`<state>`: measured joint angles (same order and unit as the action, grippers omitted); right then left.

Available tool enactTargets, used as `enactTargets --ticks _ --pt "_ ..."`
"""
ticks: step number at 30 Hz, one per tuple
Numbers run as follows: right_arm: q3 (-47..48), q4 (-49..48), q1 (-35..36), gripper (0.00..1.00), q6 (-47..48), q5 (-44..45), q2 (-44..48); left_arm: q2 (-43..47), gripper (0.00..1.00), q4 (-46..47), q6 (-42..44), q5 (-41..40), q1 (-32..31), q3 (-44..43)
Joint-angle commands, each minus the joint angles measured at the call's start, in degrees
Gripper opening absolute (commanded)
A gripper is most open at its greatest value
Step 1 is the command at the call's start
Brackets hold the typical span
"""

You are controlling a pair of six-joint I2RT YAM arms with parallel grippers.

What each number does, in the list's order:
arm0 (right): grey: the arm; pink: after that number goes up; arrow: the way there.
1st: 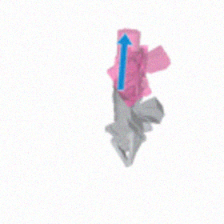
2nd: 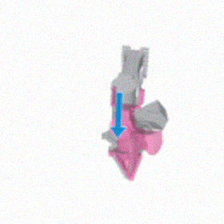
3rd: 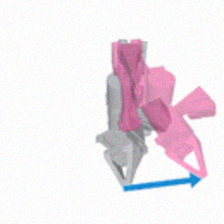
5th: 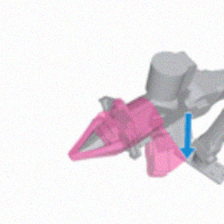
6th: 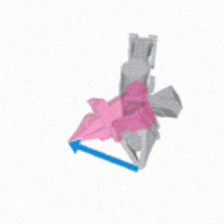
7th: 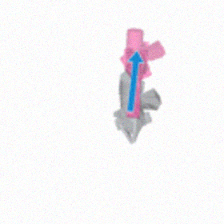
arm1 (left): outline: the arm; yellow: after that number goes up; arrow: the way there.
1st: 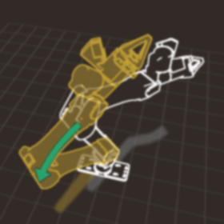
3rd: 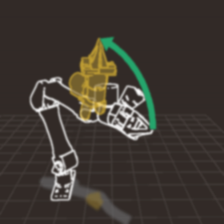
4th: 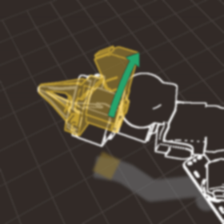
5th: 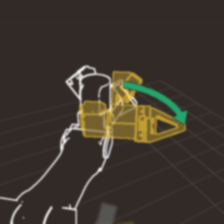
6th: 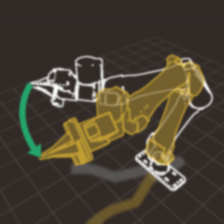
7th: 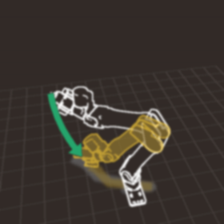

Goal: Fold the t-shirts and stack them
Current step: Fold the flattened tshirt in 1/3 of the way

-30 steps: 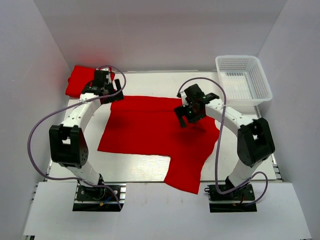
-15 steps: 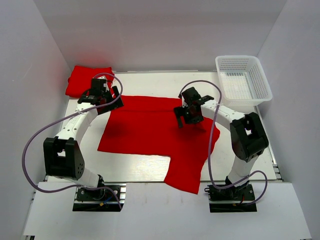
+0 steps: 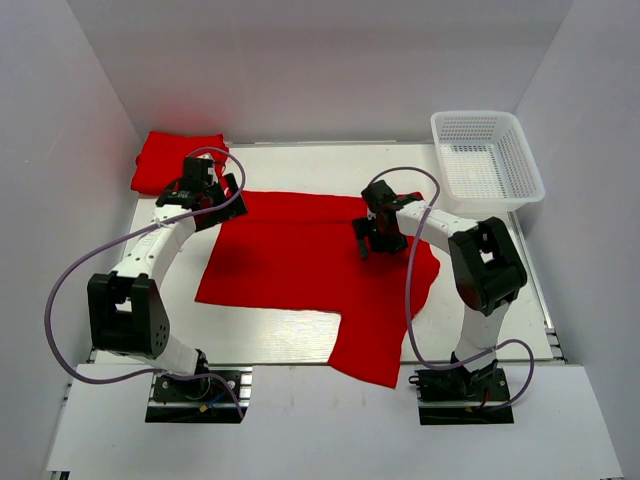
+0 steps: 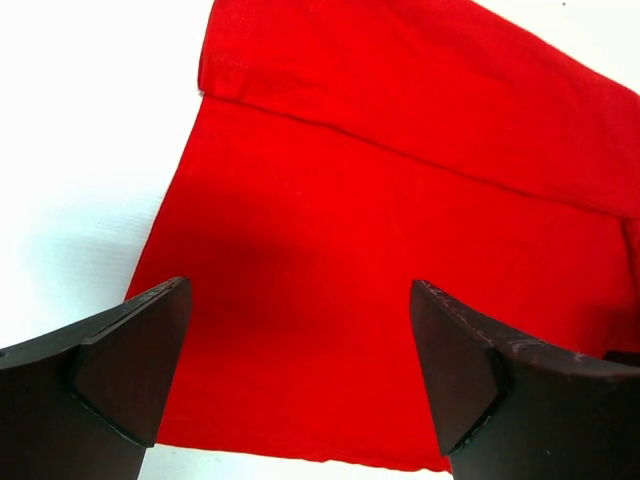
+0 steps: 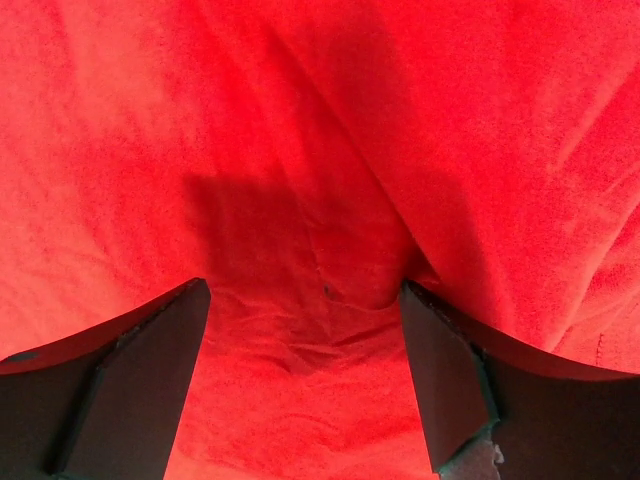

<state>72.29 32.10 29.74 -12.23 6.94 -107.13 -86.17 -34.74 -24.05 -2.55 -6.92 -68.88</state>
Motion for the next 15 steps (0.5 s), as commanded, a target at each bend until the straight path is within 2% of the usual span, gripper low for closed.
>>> enactTargets --ticks 1,5,7,8,10,15 --pt "0.66 -1.24 -0.38 0.82 -2.27 1.24 0.34 0.13 1.00 -0.94 -0.20 -0.35 -0.11 -0.82" --pt "-0.13 -2.04 -0.47 0.64 -2.97 0.97 1.22 0.13 1.00 -0.94 -0.20 -0.35 -0.11 -0.82" --pt "-0.22 -2.12 -0.56 0.60 -2.98 1.06 0.96 -0.40 1.00 -0.94 -0.20 -0.35 -0.11 -0.82" --pt "-0.31 -2.13 -0.64 0.53 -3.32 1.06 0.96 -0.40 1.00 -0.94 -0.20 -0.35 -0.11 -0.82" --pt "-0.31 -2.13 -0.91 0.50 -3.33 0.88 0.79 -0.40 1.00 -0.42 -0.20 0.17 -0.11 -0.82" --pt "-0.40 -2.48 -1.26 0.29 -4.56 0.88 0.70 -0.40 1.00 -0.41 -0.20 0.17 -0.11 -0.82"
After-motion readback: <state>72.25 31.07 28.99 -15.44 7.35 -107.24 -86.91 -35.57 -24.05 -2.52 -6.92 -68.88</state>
